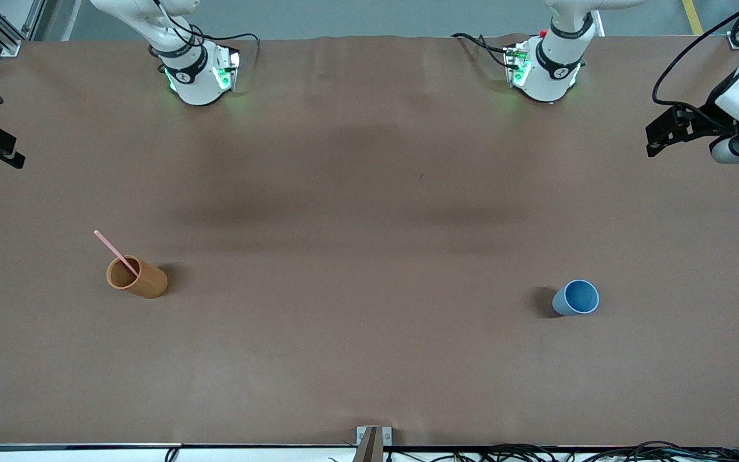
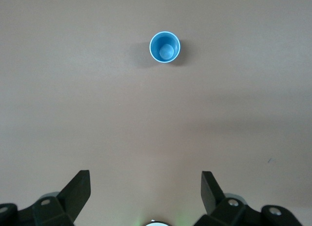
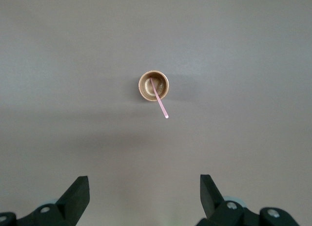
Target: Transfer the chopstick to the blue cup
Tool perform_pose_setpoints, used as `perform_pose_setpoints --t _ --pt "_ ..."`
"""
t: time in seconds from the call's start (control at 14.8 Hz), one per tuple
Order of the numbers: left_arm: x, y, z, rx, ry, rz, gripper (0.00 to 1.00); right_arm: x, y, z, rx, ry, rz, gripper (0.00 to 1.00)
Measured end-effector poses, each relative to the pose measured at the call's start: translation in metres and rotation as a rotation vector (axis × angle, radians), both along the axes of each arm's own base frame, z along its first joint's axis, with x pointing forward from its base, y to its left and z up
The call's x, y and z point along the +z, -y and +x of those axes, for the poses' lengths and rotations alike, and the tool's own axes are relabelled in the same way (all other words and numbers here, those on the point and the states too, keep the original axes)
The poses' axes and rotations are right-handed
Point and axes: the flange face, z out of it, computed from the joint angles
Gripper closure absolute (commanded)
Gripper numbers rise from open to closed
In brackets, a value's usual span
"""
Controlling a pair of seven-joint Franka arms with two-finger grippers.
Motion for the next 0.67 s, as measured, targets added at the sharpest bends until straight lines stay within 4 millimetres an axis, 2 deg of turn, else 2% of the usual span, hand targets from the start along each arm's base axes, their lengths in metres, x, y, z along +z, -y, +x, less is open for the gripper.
perform_pose_setpoints --t 0.67 --pt "-0.0002 -0.0039 0.0012 0.009 -0.002 -0.014 0.00 0.0000 -0.0003 0.0000 0.000 0.000 0.000 0.00"
